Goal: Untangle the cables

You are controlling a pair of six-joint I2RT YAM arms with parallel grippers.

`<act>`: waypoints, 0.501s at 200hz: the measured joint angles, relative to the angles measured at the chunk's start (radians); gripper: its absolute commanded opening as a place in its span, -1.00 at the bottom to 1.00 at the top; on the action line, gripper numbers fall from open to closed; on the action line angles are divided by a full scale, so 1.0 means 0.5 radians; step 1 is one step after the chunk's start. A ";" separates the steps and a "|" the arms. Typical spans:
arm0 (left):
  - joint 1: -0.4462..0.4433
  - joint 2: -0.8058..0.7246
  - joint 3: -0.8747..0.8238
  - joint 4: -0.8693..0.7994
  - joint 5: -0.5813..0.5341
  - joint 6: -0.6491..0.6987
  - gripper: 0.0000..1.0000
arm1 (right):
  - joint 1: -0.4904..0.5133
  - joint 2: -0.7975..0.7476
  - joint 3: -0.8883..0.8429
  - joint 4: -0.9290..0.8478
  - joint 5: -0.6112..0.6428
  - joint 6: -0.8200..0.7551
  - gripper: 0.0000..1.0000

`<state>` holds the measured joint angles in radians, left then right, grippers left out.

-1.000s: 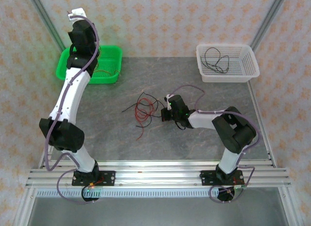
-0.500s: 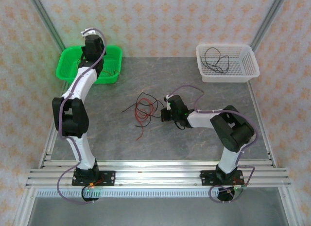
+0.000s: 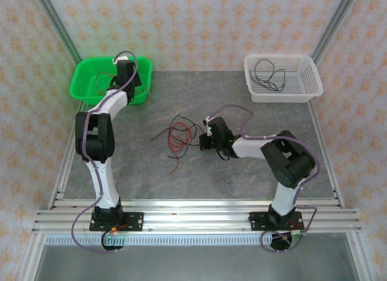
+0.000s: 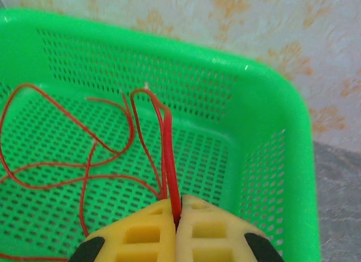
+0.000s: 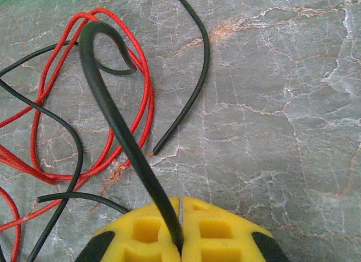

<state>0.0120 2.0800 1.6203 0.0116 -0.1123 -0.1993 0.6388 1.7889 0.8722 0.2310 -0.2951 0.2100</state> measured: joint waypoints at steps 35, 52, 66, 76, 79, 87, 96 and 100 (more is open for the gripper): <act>0.030 0.055 0.016 -0.107 -0.042 -0.133 -0.45 | 0.000 -0.001 0.000 -0.014 0.000 0.000 -1.00; 0.043 0.079 0.056 -0.159 -0.053 -0.165 -0.08 | 0.000 -0.008 0.000 -0.018 0.000 0.000 -1.00; 0.047 0.082 0.070 -0.188 -0.053 -0.186 0.13 | 0.000 -0.019 0.000 -0.028 0.000 0.000 -1.00; 0.051 0.082 0.080 -0.199 -0.050 -0.197 0.23 | 0.000 -0.027 0.000 -0.035 0.000 -0.001 -1.00; 0.050 0.082 0.083 -0.203 -0.050 -0.190 0.27 | 0.000 -0.028 0.000 -0.037 0.000 0.000 -1.00; 0.050 0.082 0.087 -0.211 -0.046 -0.199 0.37 | 0.000 -0.036 0.000 -0.044 0.000 0.000 -1.00; 0.050 0.081 0.095 -0.225 -0.043 -0.198 0.49 | 0.000 -0.043 0.000 -0.050 0.000 -0.001 -1.00; 0.050 0.080 0.099 -0.233 -0.037 -0.190 0.55 | 0.000 -0.048 0.000 -0.052 0.000 0.000 -1.00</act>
<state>0.0372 2.1201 1.6699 -0.1047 -0.1307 -0.2943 0.6388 1.7649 0.8722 0.2050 -0.2951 0.2100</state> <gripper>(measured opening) 0.716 0.043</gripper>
